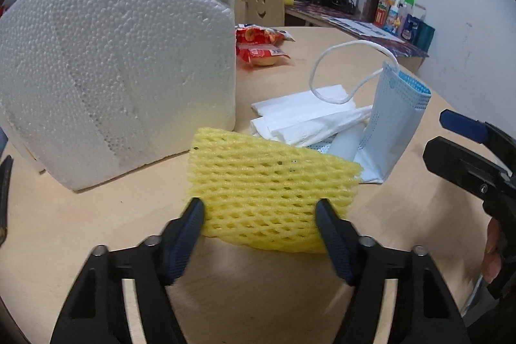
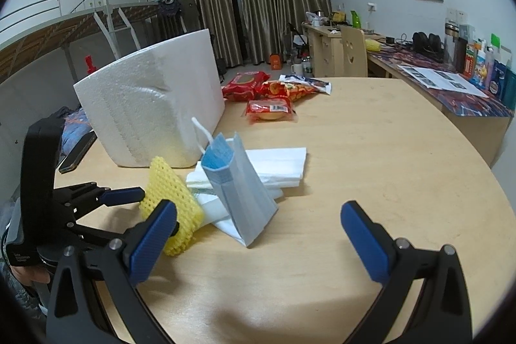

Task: Organize soft objects
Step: 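Close the left tool on the yellow foam net and lift it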

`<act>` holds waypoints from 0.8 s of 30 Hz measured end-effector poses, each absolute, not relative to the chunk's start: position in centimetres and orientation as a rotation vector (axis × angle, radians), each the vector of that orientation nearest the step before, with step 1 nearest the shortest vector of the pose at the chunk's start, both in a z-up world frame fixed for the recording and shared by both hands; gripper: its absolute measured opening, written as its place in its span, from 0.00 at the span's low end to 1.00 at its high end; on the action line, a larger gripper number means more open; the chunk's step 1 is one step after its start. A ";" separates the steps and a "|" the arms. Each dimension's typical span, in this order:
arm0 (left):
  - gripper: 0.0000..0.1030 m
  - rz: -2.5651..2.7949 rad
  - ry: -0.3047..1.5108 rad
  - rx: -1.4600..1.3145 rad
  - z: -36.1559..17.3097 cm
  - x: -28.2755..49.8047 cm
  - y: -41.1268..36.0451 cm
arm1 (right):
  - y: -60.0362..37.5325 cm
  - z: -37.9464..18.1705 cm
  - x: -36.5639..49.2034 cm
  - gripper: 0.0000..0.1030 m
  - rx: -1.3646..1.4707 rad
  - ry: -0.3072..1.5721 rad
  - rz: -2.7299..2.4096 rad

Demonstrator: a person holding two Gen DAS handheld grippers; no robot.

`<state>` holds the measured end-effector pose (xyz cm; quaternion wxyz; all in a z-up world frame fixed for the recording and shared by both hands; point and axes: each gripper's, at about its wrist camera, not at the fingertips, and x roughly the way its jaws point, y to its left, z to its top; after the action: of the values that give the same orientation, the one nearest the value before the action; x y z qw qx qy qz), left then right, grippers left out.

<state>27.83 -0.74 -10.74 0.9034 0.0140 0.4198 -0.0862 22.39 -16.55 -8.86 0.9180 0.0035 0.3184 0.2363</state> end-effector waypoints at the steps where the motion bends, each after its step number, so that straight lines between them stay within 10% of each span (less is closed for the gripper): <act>1: 0.48 -0.172 0.867 0.038 -10.8 27.8 -0.8 | -16.6 -8.9 22.4 1.00 0.008 0.656 0.483; 6: 0.06 -0.182 0.854 0.041 -10.6 27.4 -0.5 | -16.8 -8.7 22.3 1.00 0.013 0.661 0.467; 24: 0.06 -0.191 0.711 -0.071 -8.3 24.0 4.4 | -13.9 -8.6 23.4 1.00 -0.037 0.678 0.452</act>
<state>24.02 4.38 -8.29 0.9324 -0.0349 0.3474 -0.0934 23.36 -13.94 -8.58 0.9180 -0.0181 0.3298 0.2197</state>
